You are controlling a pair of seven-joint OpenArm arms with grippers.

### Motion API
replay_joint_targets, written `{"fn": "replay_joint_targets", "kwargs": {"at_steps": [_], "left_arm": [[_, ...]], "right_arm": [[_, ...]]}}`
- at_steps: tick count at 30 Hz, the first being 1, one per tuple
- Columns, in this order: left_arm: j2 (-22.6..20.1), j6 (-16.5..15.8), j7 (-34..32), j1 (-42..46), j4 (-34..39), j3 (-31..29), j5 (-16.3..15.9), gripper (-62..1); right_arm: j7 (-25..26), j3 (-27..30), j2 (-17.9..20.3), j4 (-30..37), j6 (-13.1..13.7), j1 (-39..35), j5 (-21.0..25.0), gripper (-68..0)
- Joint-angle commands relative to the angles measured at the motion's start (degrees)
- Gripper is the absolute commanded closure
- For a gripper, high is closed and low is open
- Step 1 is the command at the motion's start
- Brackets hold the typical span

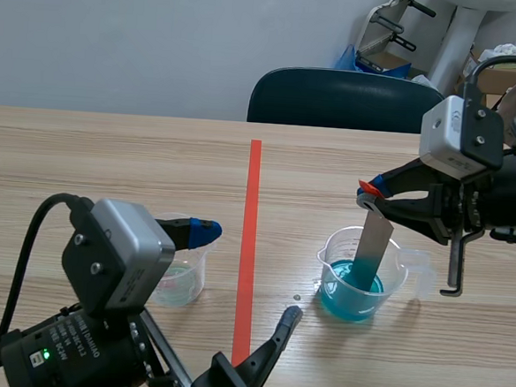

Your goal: Do the redox reaction experiment

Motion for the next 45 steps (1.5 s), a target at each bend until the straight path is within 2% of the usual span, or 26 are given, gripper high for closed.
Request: {"fn": "replay_joint_targets", "kwargs": {"at_steps": [1, 17, 24, 34, 45], "left_arm": [[0.46, 0.04, -1.18, 0.13, 0.72, -0.15, -0.33, -62.3], [0.61, 0.02, -1.2, 0.13, 0.72, -0.15, -0.33, -62.3], [0.61, 0.02, -1.18, 0.13, 0.72, -0.15, -0.33, -62.3], [0.61, 0.04, -1.18, 0.13, 0.72, -0.15, -0.33, -62.3], [0.61, 0.04, -1.16, 0.13, 0.72, -0.15, -0.33, -62.3]], "right_arm": [[0.26, 0.72, 0.35, 0.57, 0.46, 0.37, 0.17, -0.7], [1.42, 0.72, 0.48, 0.57, 0.46, 0.37, 0.24, -0.7], [3.93, 0.79, 1.92, 1.09, 0.46, 0.37, 0.7, -0.7], [5.9, 2.69, 4.37, 1.95, 0.46, 0.37, 5.75, -0.7], [8.41, 2.69, 8.72, 7.39, 0.46, 0.37, 8.85, -0.7]]}}
